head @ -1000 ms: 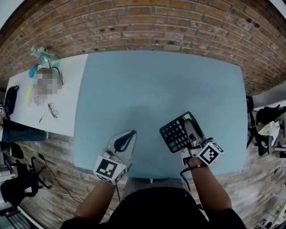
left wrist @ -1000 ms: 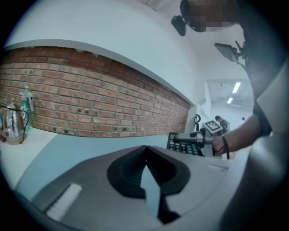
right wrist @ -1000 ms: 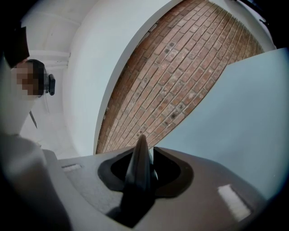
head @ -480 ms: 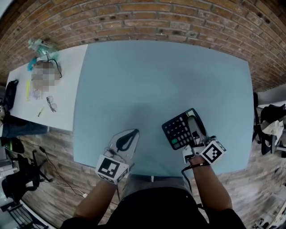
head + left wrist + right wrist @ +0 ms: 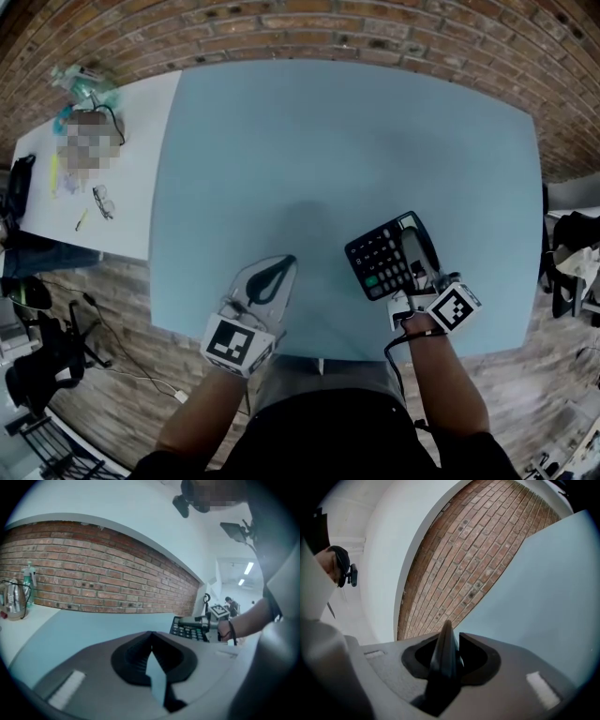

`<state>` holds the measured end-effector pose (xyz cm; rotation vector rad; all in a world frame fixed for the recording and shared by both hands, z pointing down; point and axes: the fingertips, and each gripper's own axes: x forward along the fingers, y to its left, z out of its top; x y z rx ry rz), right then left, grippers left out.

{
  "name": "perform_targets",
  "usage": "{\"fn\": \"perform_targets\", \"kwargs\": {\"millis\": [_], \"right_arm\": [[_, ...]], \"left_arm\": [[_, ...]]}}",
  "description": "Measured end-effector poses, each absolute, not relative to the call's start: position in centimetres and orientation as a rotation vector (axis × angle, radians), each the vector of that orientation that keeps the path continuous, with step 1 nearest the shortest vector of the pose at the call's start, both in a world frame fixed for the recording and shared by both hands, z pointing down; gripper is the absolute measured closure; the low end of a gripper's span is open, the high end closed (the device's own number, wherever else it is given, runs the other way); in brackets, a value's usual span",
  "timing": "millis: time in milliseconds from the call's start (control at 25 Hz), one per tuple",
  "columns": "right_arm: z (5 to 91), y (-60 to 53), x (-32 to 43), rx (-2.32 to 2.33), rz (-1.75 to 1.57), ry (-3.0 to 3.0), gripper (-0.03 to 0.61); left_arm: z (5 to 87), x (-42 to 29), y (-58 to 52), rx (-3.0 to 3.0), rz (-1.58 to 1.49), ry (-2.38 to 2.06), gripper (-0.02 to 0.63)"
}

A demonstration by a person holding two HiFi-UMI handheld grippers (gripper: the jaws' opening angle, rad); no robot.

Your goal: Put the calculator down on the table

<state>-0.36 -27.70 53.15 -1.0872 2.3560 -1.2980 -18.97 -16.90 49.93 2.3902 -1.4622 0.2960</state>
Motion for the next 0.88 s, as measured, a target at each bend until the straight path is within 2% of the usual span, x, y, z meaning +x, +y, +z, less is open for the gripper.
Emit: {"fn": "perform_targets", "kwargs": {"millis": [880], "right_arm": [[56.2,-28.0,-1.5,-1.093,-1.372,2.376,0.479]], "left_arm": [[51.9,-18.0,-18.6,2.368,0.315,-1.407,0.618]]}}
